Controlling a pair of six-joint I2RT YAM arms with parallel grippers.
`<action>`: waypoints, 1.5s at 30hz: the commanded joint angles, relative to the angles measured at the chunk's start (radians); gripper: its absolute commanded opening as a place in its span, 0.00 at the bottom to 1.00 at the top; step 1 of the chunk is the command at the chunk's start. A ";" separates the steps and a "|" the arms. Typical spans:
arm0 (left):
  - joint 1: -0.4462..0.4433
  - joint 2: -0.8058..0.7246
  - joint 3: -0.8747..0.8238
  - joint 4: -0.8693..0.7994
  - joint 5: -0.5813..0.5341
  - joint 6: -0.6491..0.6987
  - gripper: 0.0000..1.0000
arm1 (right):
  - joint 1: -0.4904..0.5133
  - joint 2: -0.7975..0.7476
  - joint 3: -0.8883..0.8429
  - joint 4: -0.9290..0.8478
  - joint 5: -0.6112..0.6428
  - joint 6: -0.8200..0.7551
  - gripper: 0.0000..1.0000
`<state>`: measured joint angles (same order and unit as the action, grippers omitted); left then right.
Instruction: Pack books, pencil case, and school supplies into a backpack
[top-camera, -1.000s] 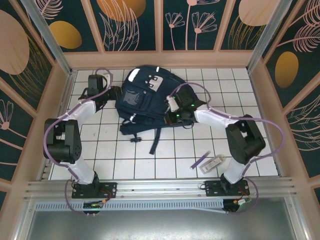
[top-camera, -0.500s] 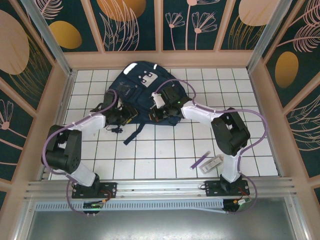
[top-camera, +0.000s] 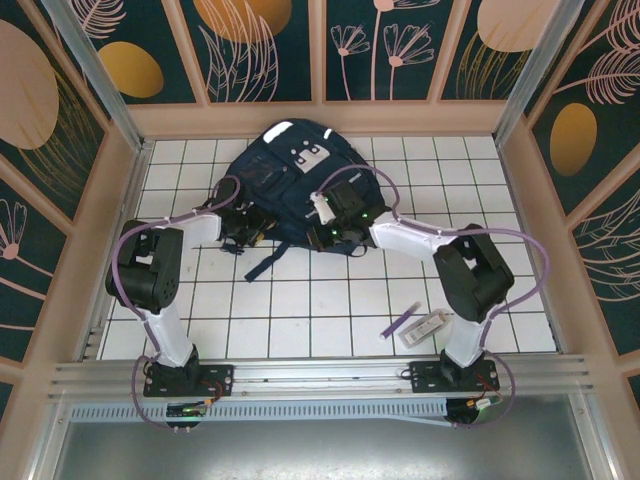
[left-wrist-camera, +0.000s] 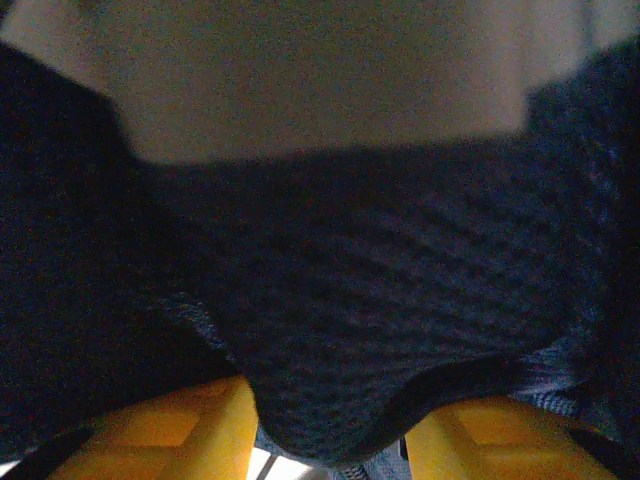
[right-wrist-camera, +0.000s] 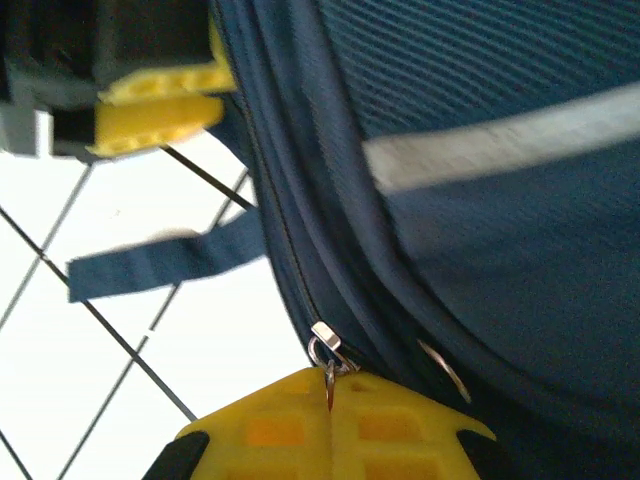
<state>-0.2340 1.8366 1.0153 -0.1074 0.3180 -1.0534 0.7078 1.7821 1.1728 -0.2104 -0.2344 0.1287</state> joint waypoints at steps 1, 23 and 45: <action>0.097 0.052 -0.037 -0.039 -0.184 -0.037 0.42 | -0.054 -0.080 -0.087 -0.164 0.140 0.011 0.00; 0.292 0.260 0.418 -0.309 0.065 0.361 0.40 | -0.059 -0.079 0.022 -0.132 -0.037 -0.122 0.00; 0.080 -0.192 0.075 -0.264 0.141 0.091 0.46 | 0.120 0.216 0.346 -0.083 -0.154 -0.100 0.00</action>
<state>-0.1066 1.5887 1.1324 -0.4549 0.3550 -0.8589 0.8116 1.9957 1.5284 -0.3111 -0.3401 0.0349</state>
